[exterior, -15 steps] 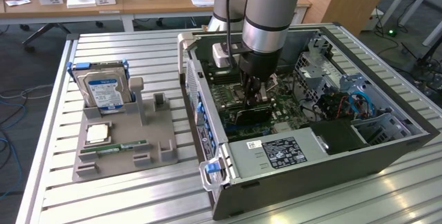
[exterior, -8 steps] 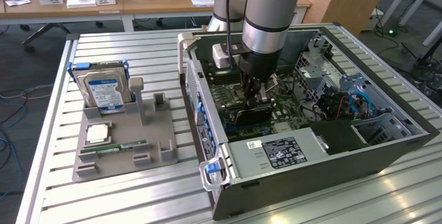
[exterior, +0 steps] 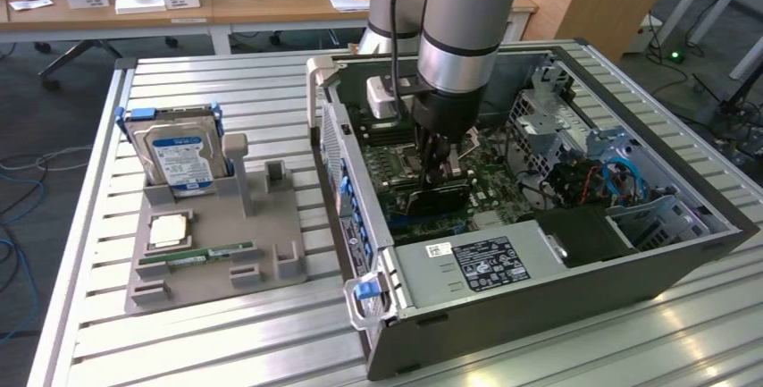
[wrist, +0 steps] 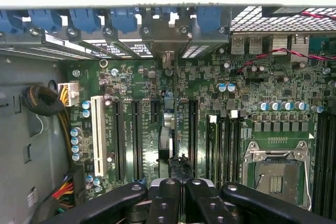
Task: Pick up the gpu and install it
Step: 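Press down on the gpu until it lock into place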
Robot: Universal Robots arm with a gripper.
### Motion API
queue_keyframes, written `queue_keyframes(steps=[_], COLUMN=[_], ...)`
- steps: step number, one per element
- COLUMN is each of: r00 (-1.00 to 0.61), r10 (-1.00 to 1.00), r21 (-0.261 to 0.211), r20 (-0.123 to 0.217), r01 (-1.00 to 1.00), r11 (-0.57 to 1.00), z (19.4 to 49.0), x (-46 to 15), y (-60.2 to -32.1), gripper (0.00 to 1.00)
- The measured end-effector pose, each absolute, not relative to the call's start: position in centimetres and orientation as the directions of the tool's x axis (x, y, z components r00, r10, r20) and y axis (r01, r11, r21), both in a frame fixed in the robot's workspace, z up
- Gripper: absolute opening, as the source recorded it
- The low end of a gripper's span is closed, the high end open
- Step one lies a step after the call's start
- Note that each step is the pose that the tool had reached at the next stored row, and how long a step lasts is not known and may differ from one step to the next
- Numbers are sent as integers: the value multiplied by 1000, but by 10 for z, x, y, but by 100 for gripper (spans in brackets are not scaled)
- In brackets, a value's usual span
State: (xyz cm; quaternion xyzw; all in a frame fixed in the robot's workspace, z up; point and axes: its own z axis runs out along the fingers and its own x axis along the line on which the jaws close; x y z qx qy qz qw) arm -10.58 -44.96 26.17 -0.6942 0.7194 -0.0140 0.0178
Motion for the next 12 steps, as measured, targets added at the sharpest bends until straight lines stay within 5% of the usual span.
queue_keyframes(steps=[12], r00=[-35], r10=[-999], r21=[-45], r20=[-6], r01=[-998], r11=[36], z=[260], x=[-107], y=[-450], gripper=[11])
